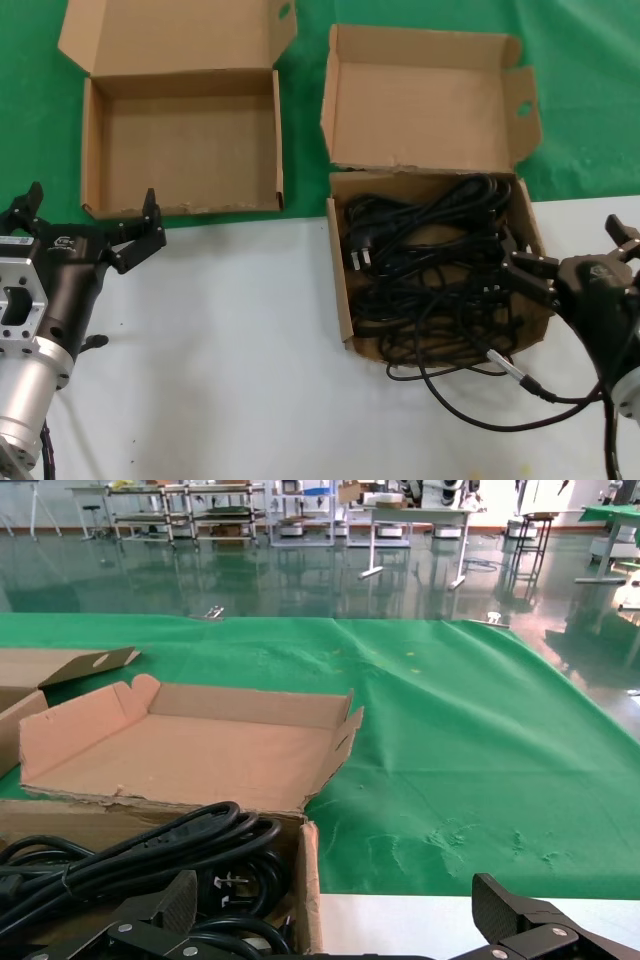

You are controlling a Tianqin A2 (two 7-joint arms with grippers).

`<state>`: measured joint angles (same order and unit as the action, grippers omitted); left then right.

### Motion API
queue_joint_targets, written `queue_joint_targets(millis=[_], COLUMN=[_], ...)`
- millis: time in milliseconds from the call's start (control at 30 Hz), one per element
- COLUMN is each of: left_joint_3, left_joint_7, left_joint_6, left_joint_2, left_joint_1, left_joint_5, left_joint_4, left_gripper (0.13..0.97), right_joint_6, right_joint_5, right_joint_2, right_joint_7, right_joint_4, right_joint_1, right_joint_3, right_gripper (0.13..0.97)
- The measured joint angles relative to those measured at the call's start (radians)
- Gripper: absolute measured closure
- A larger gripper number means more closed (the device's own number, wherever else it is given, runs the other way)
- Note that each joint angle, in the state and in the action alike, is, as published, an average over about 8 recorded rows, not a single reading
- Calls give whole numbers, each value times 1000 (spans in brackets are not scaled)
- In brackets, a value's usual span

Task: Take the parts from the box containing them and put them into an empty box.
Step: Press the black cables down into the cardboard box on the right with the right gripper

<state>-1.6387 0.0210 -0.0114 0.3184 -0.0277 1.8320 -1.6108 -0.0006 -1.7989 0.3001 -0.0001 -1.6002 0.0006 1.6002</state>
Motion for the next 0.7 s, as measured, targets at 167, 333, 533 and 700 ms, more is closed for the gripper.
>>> queue_joint_targets(millis=[167,333,533,700], left_joint_3=[0,0,0,0], left_joint_7=[0,0,0,0], left_joint_6=[0,0,0,0], left_joint_2=[0,0,0,0], left_joint_1=[0,0,0,0], left_joint_5=[0,0,0,0], left_joint_4=[0,0,0,0], left_gripper=[173,207,306,339], right_joint_6=[2,13,-10,-122], right_joint_5=[0,-7,-14,12], right_joint_2=[3,26,114,221], right_joint_7=[0,2,-2,-54], right_joint_4=[-2,-15,-67,-120], right_joint_1=[-1,-9,-23,-16], right_joint_3=[2,15,37,39], right_gripper=[129,129,129,129])
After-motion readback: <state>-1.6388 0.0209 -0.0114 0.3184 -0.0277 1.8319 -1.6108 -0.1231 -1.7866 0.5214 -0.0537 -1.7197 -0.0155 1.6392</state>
